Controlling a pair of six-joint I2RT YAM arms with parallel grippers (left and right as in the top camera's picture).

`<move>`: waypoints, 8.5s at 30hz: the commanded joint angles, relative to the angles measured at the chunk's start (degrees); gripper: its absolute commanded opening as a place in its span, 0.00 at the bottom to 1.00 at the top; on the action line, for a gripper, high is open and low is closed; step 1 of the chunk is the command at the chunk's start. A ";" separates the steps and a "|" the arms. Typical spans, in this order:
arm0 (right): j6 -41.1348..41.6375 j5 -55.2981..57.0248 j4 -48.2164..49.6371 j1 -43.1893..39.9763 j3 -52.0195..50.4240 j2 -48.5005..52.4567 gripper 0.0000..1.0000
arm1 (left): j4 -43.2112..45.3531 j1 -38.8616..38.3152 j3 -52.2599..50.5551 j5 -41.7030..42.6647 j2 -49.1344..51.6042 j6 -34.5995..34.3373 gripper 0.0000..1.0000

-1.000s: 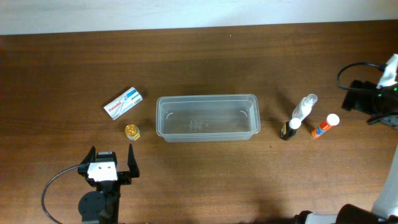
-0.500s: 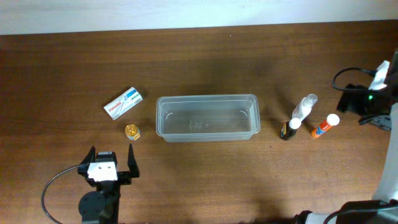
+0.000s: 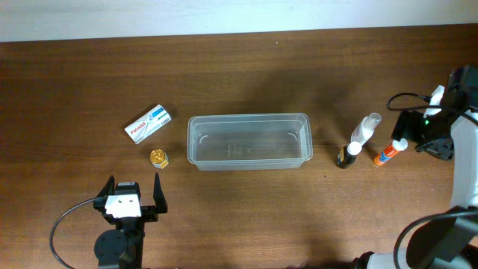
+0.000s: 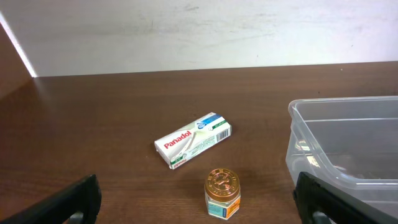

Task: Pack container
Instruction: 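Move the right gripper up and over the orange tube, then lower the right gripper and grasp the orange tube, then lift the orange tube and carry it over the clear container, then lower the orange tube into the container and open the right gripper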

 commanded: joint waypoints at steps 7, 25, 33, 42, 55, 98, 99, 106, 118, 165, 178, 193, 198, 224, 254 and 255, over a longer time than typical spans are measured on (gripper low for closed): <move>-0.17 -3.02 1.84 -0.17 -0.42 3.74 0.83 | 0.24 0.28 -0.50 -0.37 -0.50 0.94 0.99; -0.15 -2.99 3.65 -0.20 -3.28 4.11 0.75 | 0.24 0.28 -0.50 -0.39 -0.50 0.94 1.00; -0.15 -3.04 5.22 -0.20 -4.61 4.11 0.75 | 0.24 0.28 -0.50 -0.39 -0.50 0.94 0.99; -0.15 -4.11 6.21 -0.13 -5.57 4.22 0.68 | 0.24 0.28 -0.50 -0.39 -0.50 0.94 0.99; -0.17 -4.50 7.87 0.63 -7.43 4.37 0.66 | 0.24 0.28 -0.50 -0.39 -0.50 0.94 0.99; 0.07 -1.42 4.81 2.80 -4.85 4.35 0.23 | 0.24 0.28 -0.50 -0.39 -0.39 0.94 0.99; 0.07 -1.31 3.96 2.80 -4.02 4.31 0.22 | 0.24 0.28 -0.50 -0.39 -0.39 0.94 0.99; 0.07 0.61 -3.17 2.80 2.97 4.31 0.22 | 0.24 0.28 -0.50 -0.39 -0.39 0.94 0.99; 0.09 0.02 -18.23 2.82 20.81 3.93 0.21 | 0.24 0.28 -0.50 -0.39 -0.39 0.94 0.99; 13.70 -0.42 -17.53 44.57 30.64 8.46 0.19 | 0.22 0.28 -0.50 -0.37 -0.39 0.94 0.99; 13.66 -0.09 -14.05 44.54 30.64 17.38 0.20 | 0.24 0.28 -0.50 -0.39 -0.39 0.94 0.99; 13.18 1.22 -12.00 44.54 30.62 22.12 0.20 | 0.24 0.28 -0.50 -0.39 -0.39 0.94 0.99; 11.67 1.55 -12.00 44.54 30.60 22.49 0.21 | 0.24 0.28 -0.50 -0.39 -0.39 0.94 0.99; 8.87 3.54 -9.55 44.48 27.43 24.81 0.20 | 0.24 0.28 -0.50 -0.39 -0.39 0.94 0.99; 5.86 3.30 -3.89 44.44 20.46 24.81 0.20 | 0.24 0.28 -0.50 -0.39 -0.39 0.94 1.00; 5.86 3.30 -3.91 44.44 20.46 24.81 0.21 | 0.24 0.28 -0.50 -0.37 -0.39 0.94 0.99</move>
